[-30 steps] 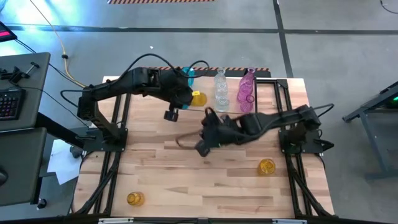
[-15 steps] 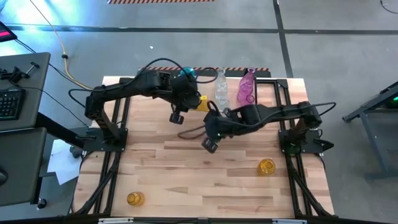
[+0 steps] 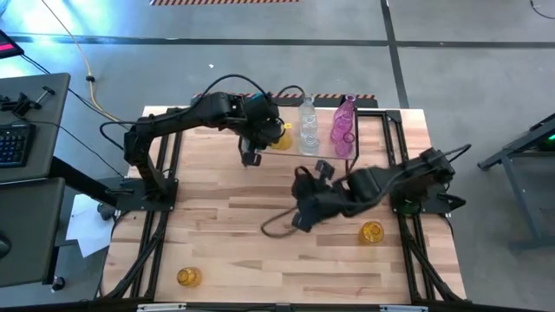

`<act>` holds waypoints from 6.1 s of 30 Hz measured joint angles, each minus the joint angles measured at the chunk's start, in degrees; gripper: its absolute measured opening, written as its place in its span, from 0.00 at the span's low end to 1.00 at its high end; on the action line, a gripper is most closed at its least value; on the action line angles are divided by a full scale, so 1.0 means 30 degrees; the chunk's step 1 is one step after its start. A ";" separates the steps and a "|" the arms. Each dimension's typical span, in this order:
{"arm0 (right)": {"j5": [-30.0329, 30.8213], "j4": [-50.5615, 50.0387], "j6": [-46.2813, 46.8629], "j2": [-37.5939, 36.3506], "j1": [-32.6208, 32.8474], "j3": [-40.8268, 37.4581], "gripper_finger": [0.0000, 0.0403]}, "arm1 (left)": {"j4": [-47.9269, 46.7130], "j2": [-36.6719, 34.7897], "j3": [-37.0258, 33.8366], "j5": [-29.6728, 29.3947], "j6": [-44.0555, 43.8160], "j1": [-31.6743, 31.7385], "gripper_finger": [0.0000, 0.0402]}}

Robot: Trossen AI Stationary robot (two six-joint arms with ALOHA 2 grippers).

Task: Sort vases onto shelf
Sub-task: Put the top left yellow vase on the shelf

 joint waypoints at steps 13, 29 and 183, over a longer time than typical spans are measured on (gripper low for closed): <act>1.3640 -0.3258 1.2793 -0.0462 0.2829 -0.2689 0.14 | 0.0175 0.0100 0.0001 0.0126 -0.0450 0.0122 0.07; 1.2060 0.1351 1.5951 -0.0470 0.2430 -0.6710 0.14 | -0.0087 0.0100 0.0001 0.0148 -0.0589 0.0100 0.07; 0.6018 0.4644 0.1841 0.1862 -0.2896 -0.3432 0.14 | 0.0998 0.0268 0.0016 0.0972 -0.0971 0.0851 0.07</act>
